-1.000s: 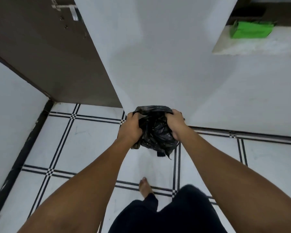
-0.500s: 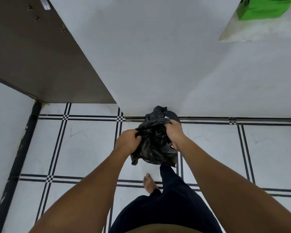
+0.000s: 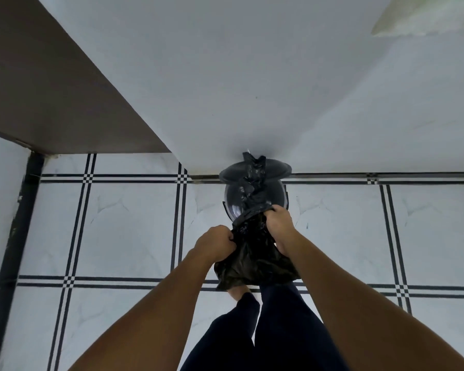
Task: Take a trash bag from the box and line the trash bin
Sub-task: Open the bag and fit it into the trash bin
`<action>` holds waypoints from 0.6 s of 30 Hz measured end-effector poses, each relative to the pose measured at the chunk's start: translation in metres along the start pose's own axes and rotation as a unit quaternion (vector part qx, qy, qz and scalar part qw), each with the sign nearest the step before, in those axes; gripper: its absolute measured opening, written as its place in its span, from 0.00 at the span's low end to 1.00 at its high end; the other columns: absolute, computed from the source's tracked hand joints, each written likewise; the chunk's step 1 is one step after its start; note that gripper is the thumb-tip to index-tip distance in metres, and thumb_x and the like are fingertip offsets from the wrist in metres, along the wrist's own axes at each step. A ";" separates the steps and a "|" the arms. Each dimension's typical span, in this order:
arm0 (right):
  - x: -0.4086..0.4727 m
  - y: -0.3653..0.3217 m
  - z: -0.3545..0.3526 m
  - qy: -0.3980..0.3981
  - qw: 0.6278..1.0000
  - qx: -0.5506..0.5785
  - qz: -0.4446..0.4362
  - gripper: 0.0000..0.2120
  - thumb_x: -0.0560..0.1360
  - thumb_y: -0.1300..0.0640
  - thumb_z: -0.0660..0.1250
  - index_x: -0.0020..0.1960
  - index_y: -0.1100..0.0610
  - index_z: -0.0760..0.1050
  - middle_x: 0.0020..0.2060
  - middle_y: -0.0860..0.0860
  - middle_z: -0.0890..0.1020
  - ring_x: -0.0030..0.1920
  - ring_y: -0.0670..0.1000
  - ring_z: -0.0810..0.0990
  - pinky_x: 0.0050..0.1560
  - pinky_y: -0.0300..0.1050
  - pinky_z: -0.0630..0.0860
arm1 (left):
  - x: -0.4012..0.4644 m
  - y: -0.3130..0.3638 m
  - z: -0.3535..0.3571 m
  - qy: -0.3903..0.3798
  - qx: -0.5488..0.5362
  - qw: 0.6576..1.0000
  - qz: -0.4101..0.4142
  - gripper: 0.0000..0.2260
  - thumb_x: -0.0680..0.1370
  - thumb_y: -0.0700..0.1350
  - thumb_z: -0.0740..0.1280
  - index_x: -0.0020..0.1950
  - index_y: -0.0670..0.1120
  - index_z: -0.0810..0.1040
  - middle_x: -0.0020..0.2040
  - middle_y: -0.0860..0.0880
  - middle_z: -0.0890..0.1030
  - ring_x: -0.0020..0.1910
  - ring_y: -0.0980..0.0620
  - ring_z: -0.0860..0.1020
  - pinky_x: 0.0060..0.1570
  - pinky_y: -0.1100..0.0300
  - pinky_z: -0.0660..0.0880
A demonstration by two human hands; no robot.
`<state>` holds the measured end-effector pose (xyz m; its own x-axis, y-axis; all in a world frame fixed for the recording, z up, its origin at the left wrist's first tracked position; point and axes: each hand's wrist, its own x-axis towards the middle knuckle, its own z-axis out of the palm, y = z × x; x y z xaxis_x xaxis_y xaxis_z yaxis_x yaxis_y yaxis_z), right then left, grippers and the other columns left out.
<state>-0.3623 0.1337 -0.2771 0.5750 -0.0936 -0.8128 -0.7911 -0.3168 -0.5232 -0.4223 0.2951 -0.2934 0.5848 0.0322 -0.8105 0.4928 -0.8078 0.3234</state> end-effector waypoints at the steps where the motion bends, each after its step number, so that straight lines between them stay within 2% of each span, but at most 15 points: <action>1: 0.008 0.007 0.002 -0.002 1.000 -0.002 0.008 0.13 0.83 0.60 0.55 0.55 0.61 0.78 0.50 0.64 0.82 0.43 0.54 0.76 0.42 0.47 0.74 | 0.007 -0.003 0.007 -0.008 0.000 1.000 -0.003 0.10 0.74 0.40 0.64 0.32 0.46 0.72 0.34 0.48 0.75 0.39 0.45 0.77 0.36 0.58 0.70; 4: 0.030 0.028 0.009 -0.016 0.999 -0.003 0.042 0.15 0.81 0.64 0.54 0.60 0.64 0.77 0.45 0.61 0.78 0.44 0.56 0.75 0.44 0.50 0.74 | 0.027 -0.015 0.033 -0.038 -0.001 0.999 -0.012 0.12 0.74 0.41 0.64 0.31 0.46 0.69 0.33 0.49 0.73 0.38 0.47 0.76 0.35 0.59 0.67; 6: 0.045 0.043 0.011 -0.010 0.998 -0.011 0.061 0.16 0.80 0.65 0.54 0.60 0.63 0.77 0.48 0.66 0.78 0.43 0.60 0.77 0.47 0.55 0.80 | 0.042 -0.022 0.051 -0.056 0.001 0.998 -0.019 0.13 0.74 0.42 0.65 0.30 0.47 0.68 0.33 0.49 0.73 0.38 0.47 0.75 0.35 0.59 0.66; 7: 0.050 0.050 0.012 -0.004 0.998 -0.016 0.068 0.15 0.79 0.65 0.54 0.59 0.62 0.77 0.47 0.65 0.79 0.41 0.60 0.78 0.44 0.53 0.80 | 0.048 -0.026 0.060 -0.067 0.003 0.997 -0.024 0.13 0.74 0.42 0.65 0.30 0.47 0.68 0.33 0.49 0.73 0.39 0.46 0.76 0.35 0.59 0.67; 9: 0.072 0.069 0.015 0.007 0.995 -0.029 0.092 0.14 0.78 0.65 0.54 0.54 0.61 0.77 0.39 0.58 0.76 0.33 0.53 0.73 0.31 0.44 0.70 | 0.070 -0.033 0.080 -0.094 -0.002 0.995 -0.035 0.13 0.75 0.43 0.64 0.31 0.47 0.67 0.34 0.49 0.73 0.40 0.45 0.77 0.36 0.58 0.67; 11: 0.089 0.084 0.016 0.026 0.993 -0.033 0.111 0.14 0.78 0.65 0.53 0.52 0.59 0.77 0.35 0.53 0.75 0.30 0.50 0.70 0.28 0.41 0.65 | 0.083 -0.037 0.093 -0.112 0.003 0.993 -0.034 0.08 0.75 0.45 0.64 0.36 0.45 0.72 0.38 0.49 0.76 0.45 0.44 0.80 0.39 0.57 0.70; 12: 0.098 0.091 0.018 0.040 0.992 -0.026 0.114 0.14 0.78 0.65 0.53 0.53 0.60 0.77 0.35 0.52 0.75 0.30 0.49 0.70 0.27 0.41 0.65 | 0.092 -0.040 0.101 -0.107 0.007 0.994 -0.029 0.07 0.76 0.46 0.63 0.43 0.44 0.75 0.43 0.48 0.79 0.48 0.43 0.81 0.42 0.56 0.72; 14: 0.119 0.103 0.023 0.070 0.992 -0.006 0.101 0.14 0.78 0.65 0.52 0.53 0.60 0.76 0.37 0.53 0.76 0.31 0.50 0.71 0.28 0.42 0.67 | 0.114 -0.044 0.114 -0.062 0.013 0.998 -0.022 0.12 0.77 0.49 0.62 0.56 0.45 0.78 0.52 0.47 0.81 0.50 0.44 0.81 0.45 0.54 0.75; 18: 0.156 0.111 0.031 0.146 0.988 0.035 0.026 0.14 0.79 0.66 0.51 0.52 0.56 0.74 0.42 0.51 0.79 0.39 0.50 0.76 0.36 0.41 0.72 | 0.160 -0.044 0.125 0.078 -0.037 0.996 -0.005 0.17 0.77 0.50 0.64 0.65 0.48 0.76 0.61 0.46 0.78 0.56 0.42 0.80 0.53 0.46 0.79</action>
<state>-0.3673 0.1128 -0.4698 0.5607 -0.3790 -0.7362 -0.8279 -0.2390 -0.5074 -0.4308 0.2618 -0.4980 0.6693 0.1360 -0.7304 0.5418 -0.7620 0.3546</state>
